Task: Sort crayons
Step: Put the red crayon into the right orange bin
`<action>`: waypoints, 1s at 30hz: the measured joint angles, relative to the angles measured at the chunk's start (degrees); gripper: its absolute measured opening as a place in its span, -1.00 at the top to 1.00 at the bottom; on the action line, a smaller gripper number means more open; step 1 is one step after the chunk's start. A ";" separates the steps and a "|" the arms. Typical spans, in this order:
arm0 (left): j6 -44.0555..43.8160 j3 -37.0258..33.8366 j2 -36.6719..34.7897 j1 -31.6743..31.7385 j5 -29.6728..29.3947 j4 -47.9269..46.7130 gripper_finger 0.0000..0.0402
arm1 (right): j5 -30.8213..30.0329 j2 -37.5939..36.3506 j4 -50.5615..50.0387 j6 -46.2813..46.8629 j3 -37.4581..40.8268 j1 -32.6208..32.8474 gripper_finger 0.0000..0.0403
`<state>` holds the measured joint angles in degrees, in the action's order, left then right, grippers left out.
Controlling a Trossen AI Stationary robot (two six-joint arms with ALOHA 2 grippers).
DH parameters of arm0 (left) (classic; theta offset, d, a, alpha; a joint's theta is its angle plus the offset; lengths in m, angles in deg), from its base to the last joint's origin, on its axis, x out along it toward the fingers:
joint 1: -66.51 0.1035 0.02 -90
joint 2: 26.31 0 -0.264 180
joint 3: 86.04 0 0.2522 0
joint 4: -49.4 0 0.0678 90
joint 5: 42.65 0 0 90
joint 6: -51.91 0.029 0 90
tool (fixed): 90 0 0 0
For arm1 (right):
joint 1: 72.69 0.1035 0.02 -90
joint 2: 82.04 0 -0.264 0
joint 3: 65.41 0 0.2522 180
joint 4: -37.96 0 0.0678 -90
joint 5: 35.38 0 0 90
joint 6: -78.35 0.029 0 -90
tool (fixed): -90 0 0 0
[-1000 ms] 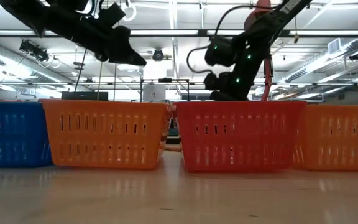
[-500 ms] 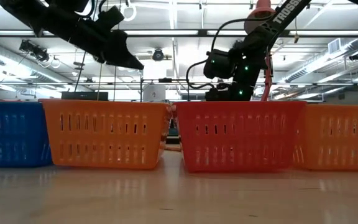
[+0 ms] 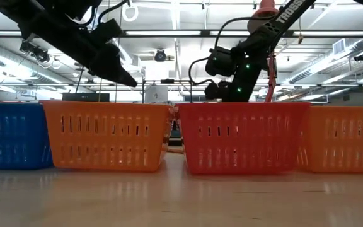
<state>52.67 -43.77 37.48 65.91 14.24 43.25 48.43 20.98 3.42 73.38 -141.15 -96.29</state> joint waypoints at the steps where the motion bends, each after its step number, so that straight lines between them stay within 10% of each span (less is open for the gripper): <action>1: 0.06 -0.02 0.00 0.10 0.02 0.52 0.23 | 0.14 0.00 -0.08 0.93 -0.26 -0.18 0.17; 30: 7.35 -0.03 1.58 3.43 4.92 12.13 0.23 | -1.72 8.52 -15.49 18.30 -10.79 -1.26 0.19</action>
<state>60.01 -43.81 39.06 69.34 19.16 55.38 46.70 29.51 -12.07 91.68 -151.94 -97.55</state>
